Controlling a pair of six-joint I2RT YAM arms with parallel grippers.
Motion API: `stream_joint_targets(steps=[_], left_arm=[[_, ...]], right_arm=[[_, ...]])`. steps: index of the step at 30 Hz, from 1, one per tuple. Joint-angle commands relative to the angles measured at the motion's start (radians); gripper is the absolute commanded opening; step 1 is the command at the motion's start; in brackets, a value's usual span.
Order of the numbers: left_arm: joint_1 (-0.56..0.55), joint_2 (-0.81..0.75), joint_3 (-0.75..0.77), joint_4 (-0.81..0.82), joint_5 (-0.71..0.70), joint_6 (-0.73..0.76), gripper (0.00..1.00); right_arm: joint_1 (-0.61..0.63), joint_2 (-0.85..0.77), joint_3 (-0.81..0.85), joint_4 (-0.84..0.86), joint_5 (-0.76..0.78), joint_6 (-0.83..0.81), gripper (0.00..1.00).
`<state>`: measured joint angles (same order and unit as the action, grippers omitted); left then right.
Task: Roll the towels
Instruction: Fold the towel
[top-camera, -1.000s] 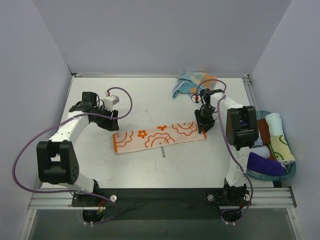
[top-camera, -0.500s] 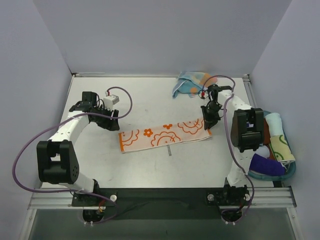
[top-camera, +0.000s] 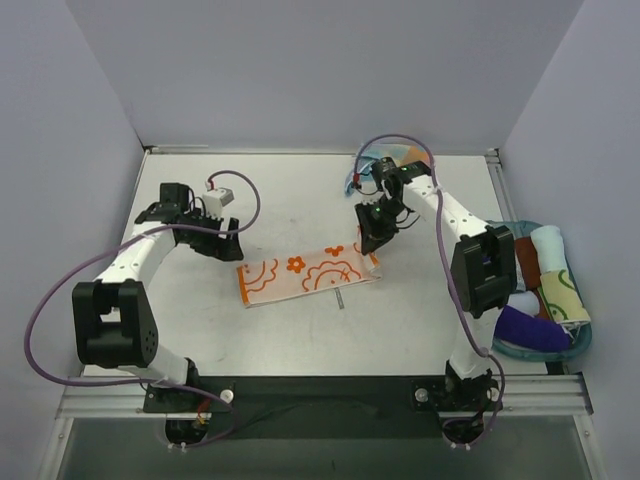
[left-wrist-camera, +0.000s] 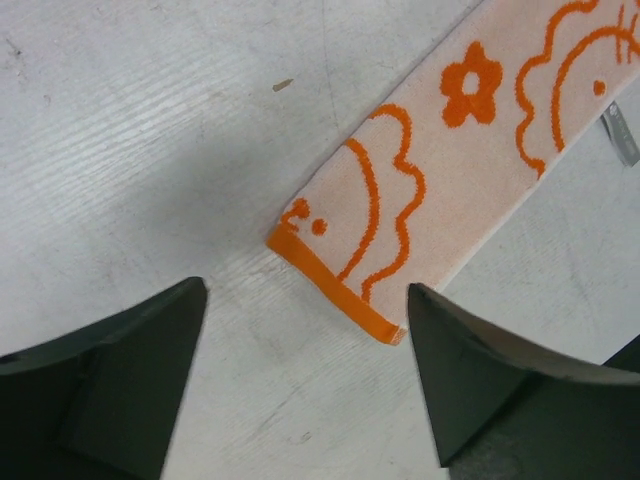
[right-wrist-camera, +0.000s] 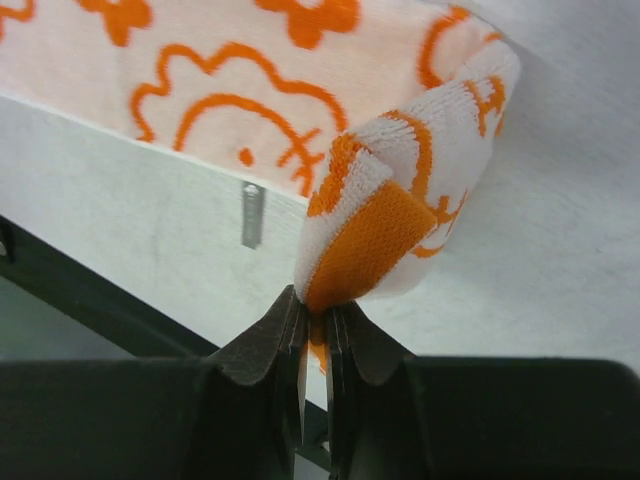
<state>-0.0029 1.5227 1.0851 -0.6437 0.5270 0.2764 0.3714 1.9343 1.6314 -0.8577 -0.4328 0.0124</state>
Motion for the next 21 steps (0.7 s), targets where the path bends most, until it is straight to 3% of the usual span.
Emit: stream_joint_targets(steps=[1, 4, 8, 21], left_arm=[[0.05, 0.017, -0.014, 0.03, 0.042, -0.032, 0.8], [0.073, 0.048, -0.028, 0.029, 0.085, -0.051, 0.62], [0.078, 0.091, -0.039, 0.019, 0.108, -0.062, 0.52], [0.078, 0.116, -0.048, 0.016, 0.103, -0.049, 0.52]], right_arm=[[0.038, 0.044, 0.093, -0.056, -0.07, 0.041, 0.0], [0.073, 0.086, 0.139, -0.055, -0.084, 0.061, 0.0], [0.121, 0.144, 0.18, -0.055, -0.087, 0.081, 0.0], [0.201, 0.264, 0.265, -0.043, -0.095, 0.132, 0.0]])
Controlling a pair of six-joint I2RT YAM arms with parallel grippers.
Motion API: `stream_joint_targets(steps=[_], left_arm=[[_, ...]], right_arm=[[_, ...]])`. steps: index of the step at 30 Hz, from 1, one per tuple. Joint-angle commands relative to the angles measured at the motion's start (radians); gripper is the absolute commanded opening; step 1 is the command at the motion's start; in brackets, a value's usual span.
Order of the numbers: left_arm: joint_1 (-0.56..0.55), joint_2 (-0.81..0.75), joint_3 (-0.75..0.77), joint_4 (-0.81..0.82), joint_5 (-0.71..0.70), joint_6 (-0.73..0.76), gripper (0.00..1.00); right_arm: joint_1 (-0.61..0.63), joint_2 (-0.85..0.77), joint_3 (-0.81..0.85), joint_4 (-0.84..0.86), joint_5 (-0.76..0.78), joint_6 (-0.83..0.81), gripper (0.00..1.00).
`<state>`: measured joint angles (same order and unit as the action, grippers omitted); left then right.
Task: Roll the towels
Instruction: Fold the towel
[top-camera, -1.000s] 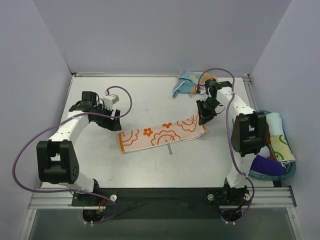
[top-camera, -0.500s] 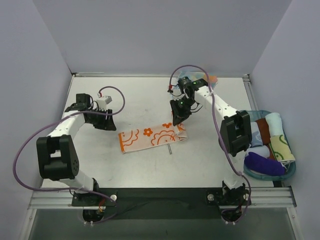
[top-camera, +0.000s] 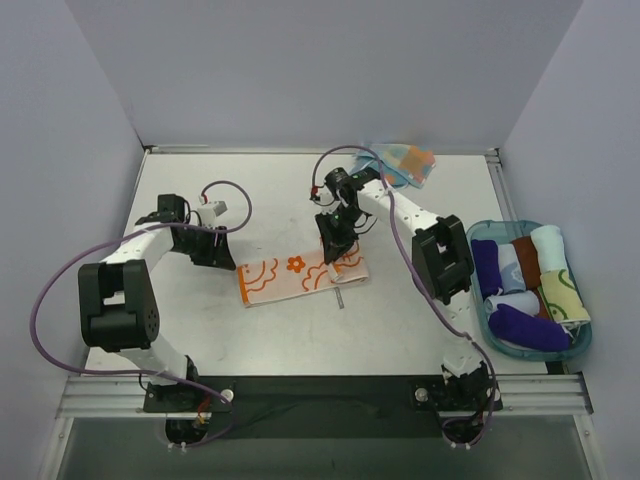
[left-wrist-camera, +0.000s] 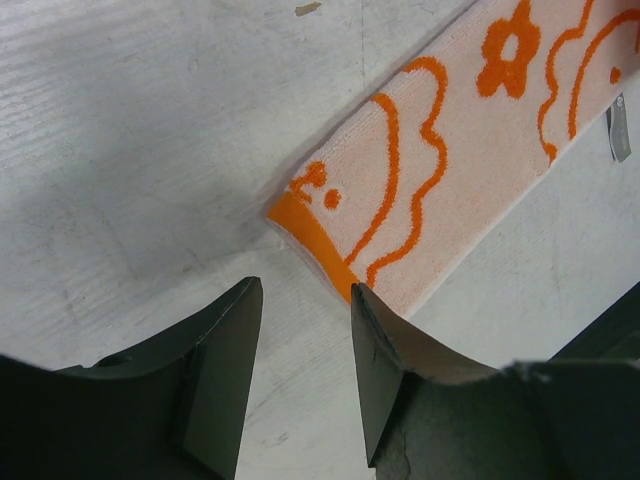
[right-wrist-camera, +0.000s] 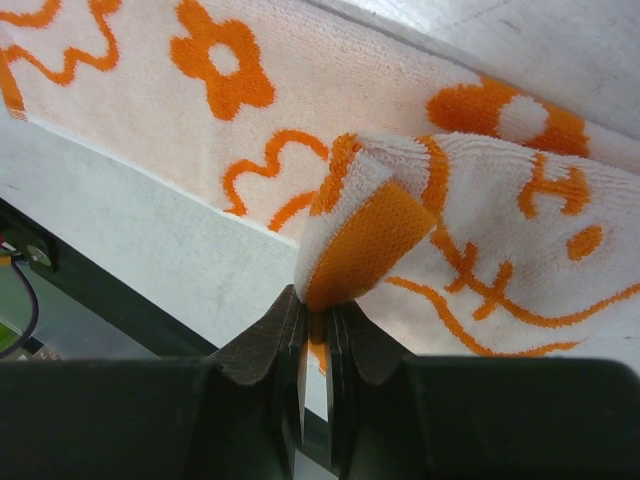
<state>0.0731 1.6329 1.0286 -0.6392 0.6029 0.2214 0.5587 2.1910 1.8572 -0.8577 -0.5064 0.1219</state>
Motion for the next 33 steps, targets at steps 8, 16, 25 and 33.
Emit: stream_joint_targets(steps=[8, 16, 25, 33], left_arm=[[0.002, 0.012, 0.008, 0.01, 0.021, 0.006, 0.54], [0.002, 0.015, 0.004, 0.013, 0.012, 0.009, 0.56], [0.002, 0.019, -0.001, 0.013, 0.012, 0.012, 0.57], [0.002, -0.004, -0.007, 0.006, 0.043, 0.032, 0.6]], right_arm=[[0.032, 0.049, 0.06, -0.037, -0.012, 0.041, 0.0], [0.044, 0.078, 0.085, -0.034, -0.015, 0.048, 0.0], [0.058, 0.101, 0.089, -0.032, -0.02, 0.058, 0.0], [0.061, 0.09, 0.102, -0.035, -0.049, 0.053, 0.33]])
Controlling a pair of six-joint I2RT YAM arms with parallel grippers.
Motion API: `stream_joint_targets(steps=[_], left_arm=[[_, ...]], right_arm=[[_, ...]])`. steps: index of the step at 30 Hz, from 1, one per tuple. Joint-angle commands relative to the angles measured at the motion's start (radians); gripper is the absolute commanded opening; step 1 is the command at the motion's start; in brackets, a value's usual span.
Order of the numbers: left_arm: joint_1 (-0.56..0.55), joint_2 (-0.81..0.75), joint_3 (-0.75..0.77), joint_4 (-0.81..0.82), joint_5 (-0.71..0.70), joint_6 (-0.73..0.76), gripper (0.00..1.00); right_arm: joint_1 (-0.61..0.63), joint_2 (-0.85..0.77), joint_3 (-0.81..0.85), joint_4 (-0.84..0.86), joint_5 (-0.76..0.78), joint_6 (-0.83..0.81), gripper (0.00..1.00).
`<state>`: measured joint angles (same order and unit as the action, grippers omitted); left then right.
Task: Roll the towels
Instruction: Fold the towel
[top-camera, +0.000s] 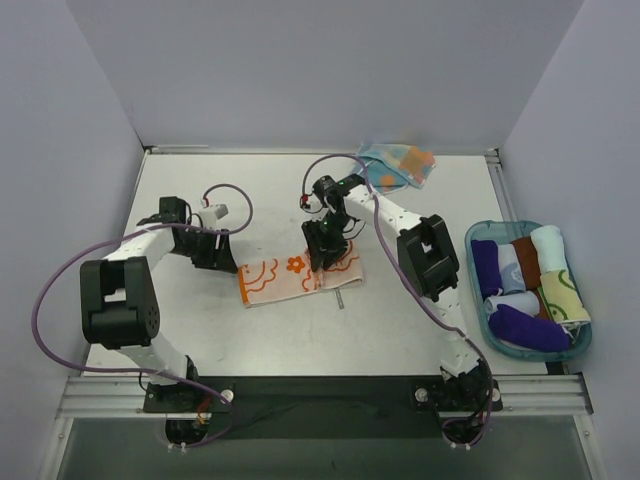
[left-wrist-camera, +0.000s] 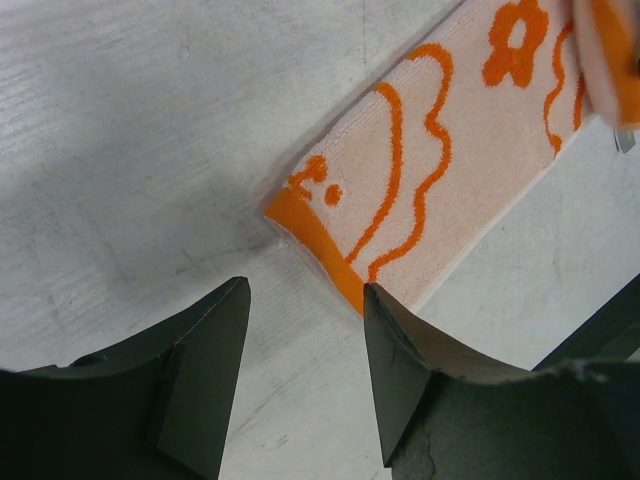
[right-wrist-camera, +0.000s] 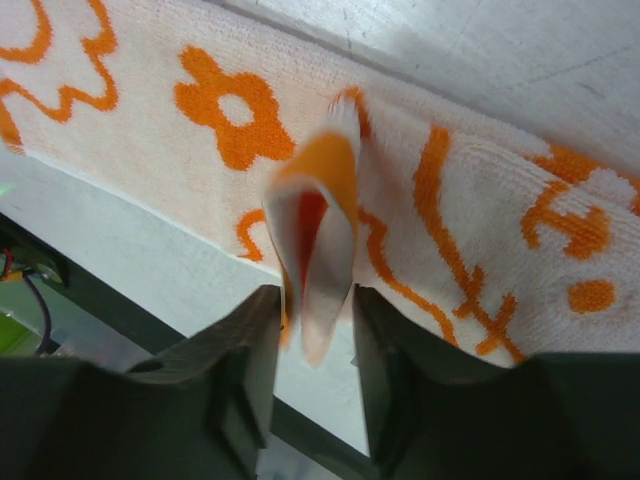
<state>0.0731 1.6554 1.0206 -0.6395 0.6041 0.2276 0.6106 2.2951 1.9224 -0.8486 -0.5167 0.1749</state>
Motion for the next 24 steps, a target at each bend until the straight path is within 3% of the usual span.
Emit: stream_joint_targets(steps=[1, 3, 4, 7, 15, 24], left_arm=[[0.002, -0.032, -0.002, 0.003, 0.086, 0.044, 0.59], [0.002, -0.046, 0.007, -0.029, 0.137, 0.07, 0.57], [0.002, -0.049, 0.009, -0.038, 0.173, 0.088, 0.55], [-0.009, -0.048, 0.022, -0.087, 0.206, 0.137, 0.48], [-0.064, 0.02, 0.036, -0.107, 0.132, 0.133, 0.32], [-0.127, 0.19, 0.128, -0.078, 0.008, 0.105, 0.19]], right_arm=[[0.009, -0.028, 0.038, -0.044, -0.061, -0.006, 0.38], [0.003, -0.093, 0.03, -0.043, -0.101, -0.028, 0.43], [-0.005, -0.12, 0.026, -0.041, -0.115, -0.056, 0.51], [-0.023, -0.203, 0.012, -0.043, -0.123, -0.109, 0.51], [-0.172, -0.143, -0.06, -0.044, -0.103, -0.195, 0.25], [-0.164, -0.079, -0.249, 0.051, -0.106, -0.183, 0.16]])
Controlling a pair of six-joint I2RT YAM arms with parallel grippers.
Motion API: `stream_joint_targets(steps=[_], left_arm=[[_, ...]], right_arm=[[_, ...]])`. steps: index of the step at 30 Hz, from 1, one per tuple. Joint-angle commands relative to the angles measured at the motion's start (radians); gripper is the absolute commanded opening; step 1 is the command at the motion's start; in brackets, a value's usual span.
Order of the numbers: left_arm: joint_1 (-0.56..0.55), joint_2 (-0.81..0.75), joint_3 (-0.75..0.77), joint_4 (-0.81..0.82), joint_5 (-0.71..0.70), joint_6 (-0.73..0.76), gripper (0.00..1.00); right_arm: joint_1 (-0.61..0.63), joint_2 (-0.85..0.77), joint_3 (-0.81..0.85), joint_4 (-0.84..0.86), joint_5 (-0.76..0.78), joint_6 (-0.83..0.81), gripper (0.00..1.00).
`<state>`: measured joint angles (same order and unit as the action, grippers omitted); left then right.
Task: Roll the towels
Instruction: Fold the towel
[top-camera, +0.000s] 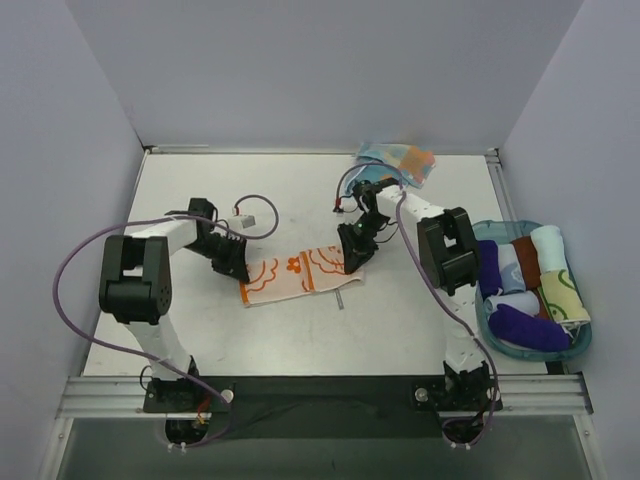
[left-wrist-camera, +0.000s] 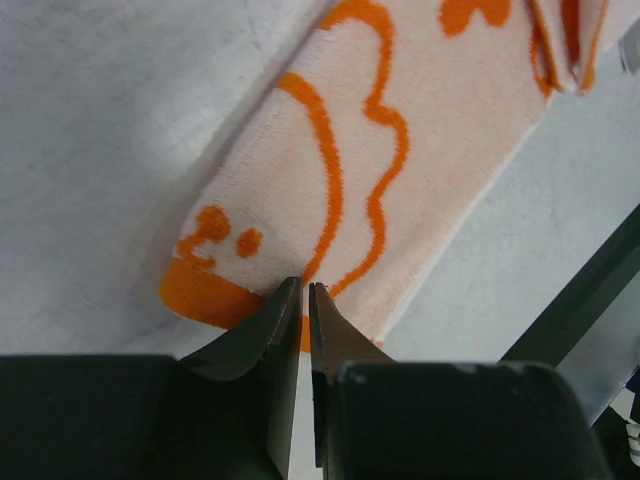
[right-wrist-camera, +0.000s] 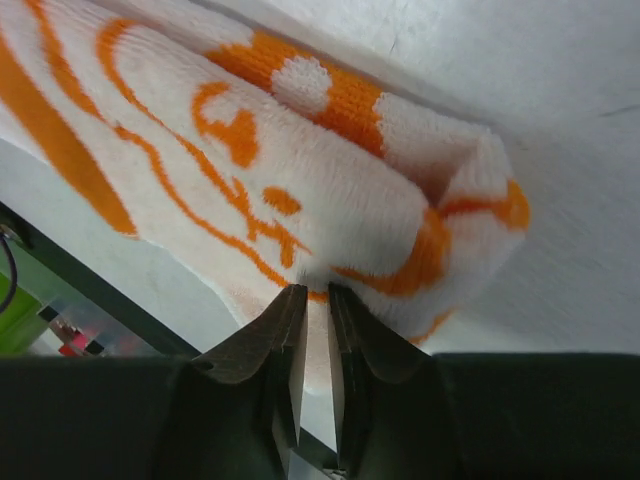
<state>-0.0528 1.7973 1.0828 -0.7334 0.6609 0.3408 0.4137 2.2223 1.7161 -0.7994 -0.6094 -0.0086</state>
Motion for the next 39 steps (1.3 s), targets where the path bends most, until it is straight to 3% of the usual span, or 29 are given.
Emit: stream_joint_targets(steps=[1, 4, 6, 8, 9, 10, 11, 13, 14, 16, 21, 25, 31, 35, 39], left_arm=[[-0.005, 0.094, 0.084, 0.017, -0.069, -0.013, 0.18], [-0.019, 0.195, 0.196, 0.022, -0.09, -0.01, 0.16], [-0.033, 0.247, 0.323, 0.022, -0.087, -0.002, 0.16], [-0.061, 0.335, 0.502, -0.016, -0.049, 0.009, 0.17], [-0.071, 0.361, 0.572, -0.035, -0.035, 0.013, 0.19], [-0.076, 0.396, 0.621, -0.052, -0.006, 0.006, 0.22], [-0.078, 0.404, 0.662, -0.055, 0.012, -0.006, 0.34], [-0.078, 0.384, 0.73, -0.064, 0.029, -0.026, 0.46], [-0.071, 0.366, 0.729, -0.064, 0.014, -0.028, 0.53], [-0.059, 0.288, 0.666, -0.058, 0.005, -0.034, 0.55], [-0.019, 0.085, 0.412, 0.018, -0.03, -0.118, 0.55], [-0.035, 0.037, 0.249, 0.058, -0.07, -0.12, 0.54], [-0.038, 0.128, 0.233, 0.095, -0.043, -0.154, 0.5], [-0.042, 0.227, 0.302, 0.123, -0.018, -0.181, 0.45], [-0.062, 0.318, 0.405, 0.129, 0.035, -0.192, 0.41]], right_arm=[[0.037, -0.007, -0.067, 0.012, -0.03, 0.009, 0.15], [0.082, -0.032, -0.153, 0.046, -0.059, 0.058, 0.13], [0.114, -0.088, -0.208, 0.069, -0.104, 0.078, 0.2], [0.155, -0.16, -0.223, 0.081, -0.191, 0.082, 0.29], [0.16, -0.186, -0.22, 0.085, -0.211, 0.085, 0.42], [0.149, -0.211, -0.214, 0.088, -0.226, 0.087, 0.46], [0.137, -0.254, -0.21, 0.091, -0.251, 0.091, 0.46], [0.097, -0.291, -0.199, 0.091, -0.268, 0.098, 0.46], [0.056, -0.32, -0.199, 0.095, -0.253, 0.096, 0.47], [0.016, -0.335, -0.202, 0.094, -0.198, 0.085, 0.47], [-0.041, -0.274, -0.194, 0.094, -0.041, 0.018, 0.47], [-0.041, -0.202, -0.197, 0.094, -0.047, 0.016, 0.47], [-0.035, -0.132, -0.228, 0.115, -0.095, 0.009, 0.41], [-0.012, -0.135, -0.295, 0.143, -0.108, 0.037, 0.27], [0.026, -0.151, -0.37, 0.183, -0.161, 0.104, 0.2]])
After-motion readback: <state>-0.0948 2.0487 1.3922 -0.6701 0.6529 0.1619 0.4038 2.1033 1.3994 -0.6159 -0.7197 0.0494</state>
